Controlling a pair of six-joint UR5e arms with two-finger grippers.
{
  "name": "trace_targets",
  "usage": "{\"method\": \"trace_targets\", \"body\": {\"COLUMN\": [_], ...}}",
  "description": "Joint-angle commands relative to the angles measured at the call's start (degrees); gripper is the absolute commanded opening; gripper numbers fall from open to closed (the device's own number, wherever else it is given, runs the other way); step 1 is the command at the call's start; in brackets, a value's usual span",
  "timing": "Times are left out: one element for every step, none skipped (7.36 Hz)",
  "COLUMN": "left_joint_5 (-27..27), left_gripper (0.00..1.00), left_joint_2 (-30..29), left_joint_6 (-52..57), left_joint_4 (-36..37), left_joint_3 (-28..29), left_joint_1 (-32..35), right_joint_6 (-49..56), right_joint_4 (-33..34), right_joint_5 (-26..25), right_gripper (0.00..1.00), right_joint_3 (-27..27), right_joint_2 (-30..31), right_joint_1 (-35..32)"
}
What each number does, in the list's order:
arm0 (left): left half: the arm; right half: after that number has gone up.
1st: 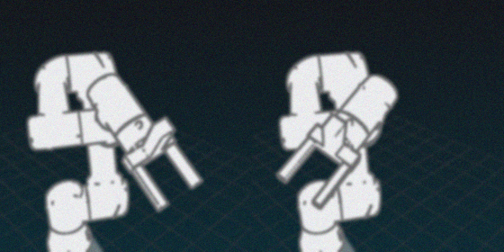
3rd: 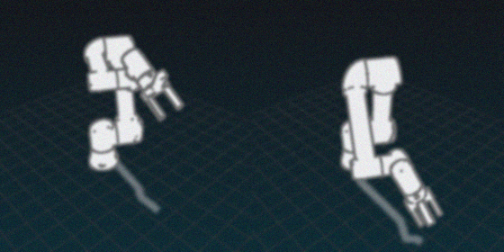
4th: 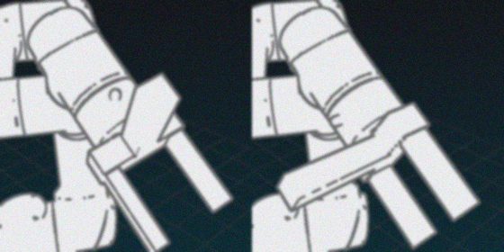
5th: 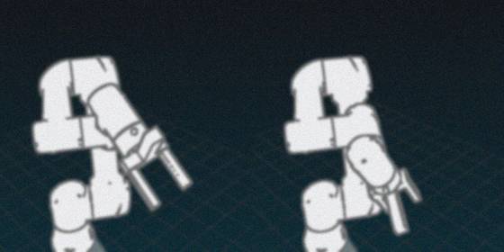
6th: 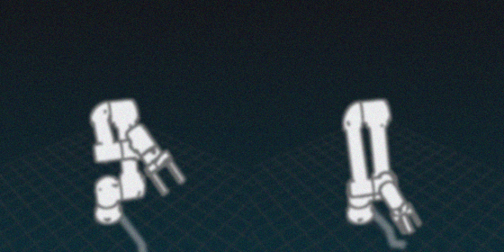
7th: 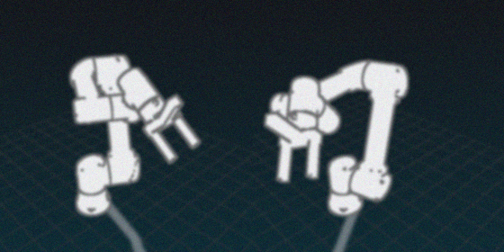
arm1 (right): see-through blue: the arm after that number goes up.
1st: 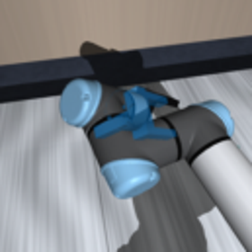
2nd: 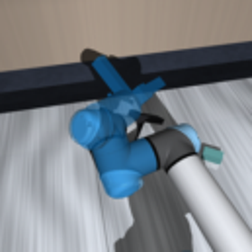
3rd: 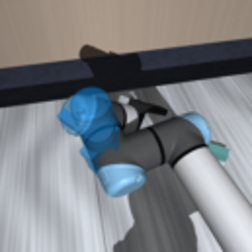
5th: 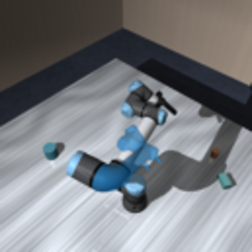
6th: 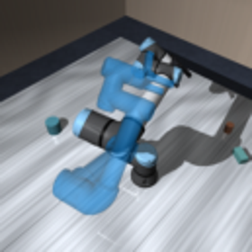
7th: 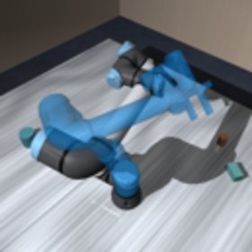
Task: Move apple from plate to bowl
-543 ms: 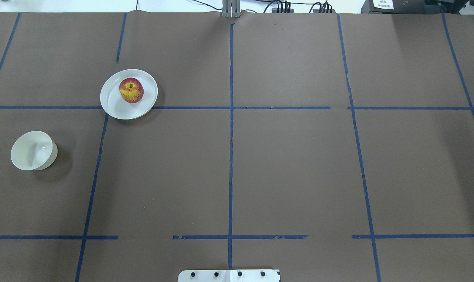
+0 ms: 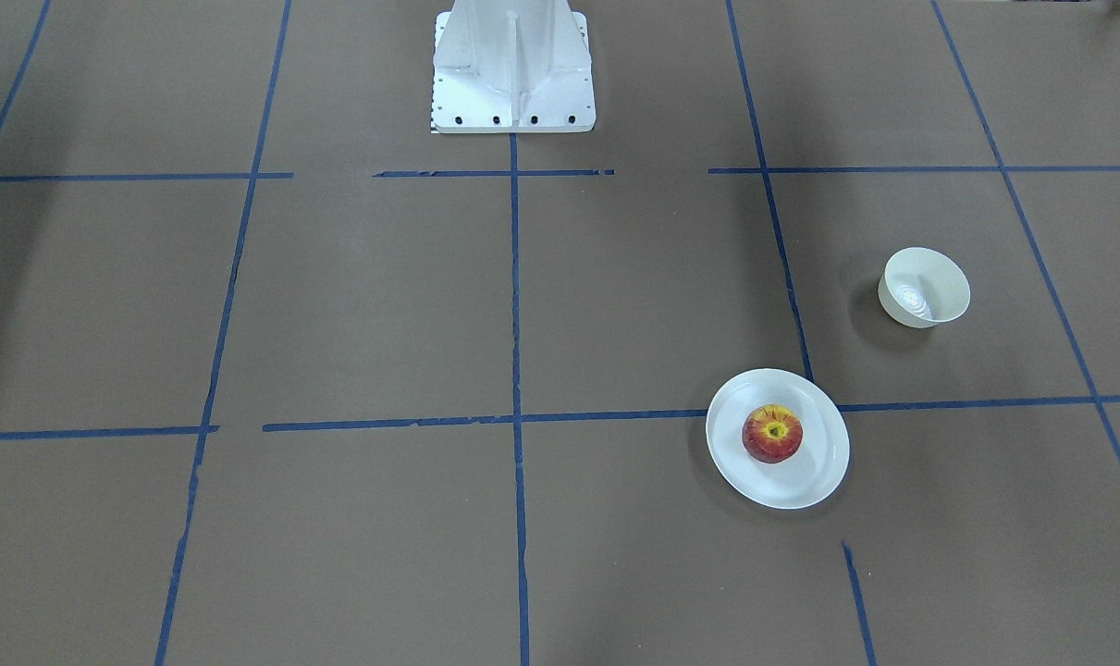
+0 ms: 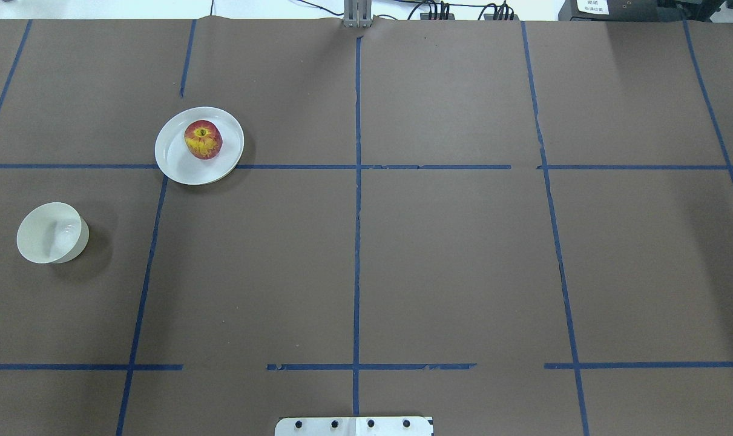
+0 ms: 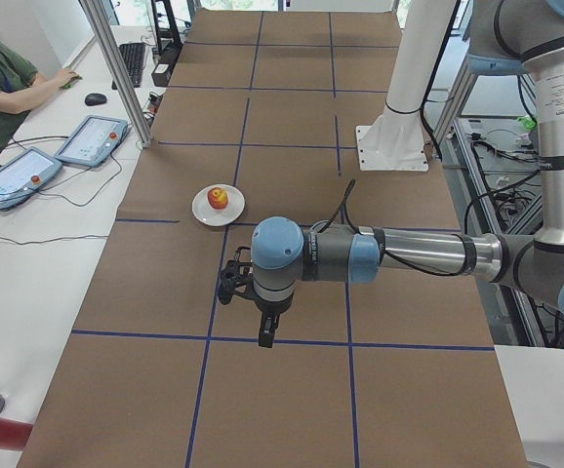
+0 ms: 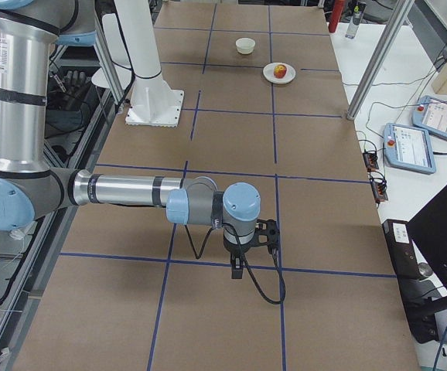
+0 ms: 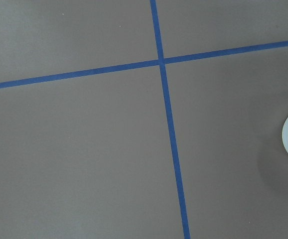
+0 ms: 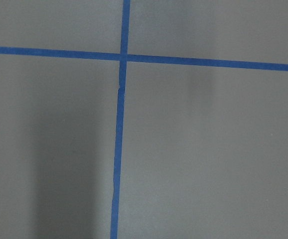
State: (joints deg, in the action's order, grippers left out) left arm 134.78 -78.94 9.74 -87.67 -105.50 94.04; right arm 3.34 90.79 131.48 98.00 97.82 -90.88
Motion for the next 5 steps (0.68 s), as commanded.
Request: {"method": "trace_targets", "body": {"left_joint_5": [0.0, -0.1, -0.5, -0.6, -0.7], "left_gripper": [1.0, 1.0, 1.0, 1.0, 1.0], "left_joint_2": [-0.3, -3.0, -6.5, -10.8, -16.5], "left_joint_6": [-2.9, -11.0, -14.0, -18.7, -26.1], "left_joint_4": [-1.4, -1.8, -1.8, -1.8, -1.7], "left_joint_3": [-1.6, -2.7, -2.5, -2.3, -1.6], "left_joint_1": [0.0, -2.8, -8.1, -11.1, -15.9], "right_joint_6": [0.0, 0.0, 0.0, 0.0, 0.0], "right_joint_4": [0.0, 0.0, 0.0, 0.0, 0.0], "right_joint_5": [0.1, 0.0, 0.0, 0.0, 0.0], "right_gripper": [1.0, 1.0, 1.0, 1.0, 1.0], "right_joint_3": [0.0, 0.0, 0.0, 0.0, 0.0], "right_joint_2": [0.0, 0.0, 0.0, 0.0, 0.0], "right_joint_1": [0.0, 0.0, 0.0, 0.0, 0.0]}}
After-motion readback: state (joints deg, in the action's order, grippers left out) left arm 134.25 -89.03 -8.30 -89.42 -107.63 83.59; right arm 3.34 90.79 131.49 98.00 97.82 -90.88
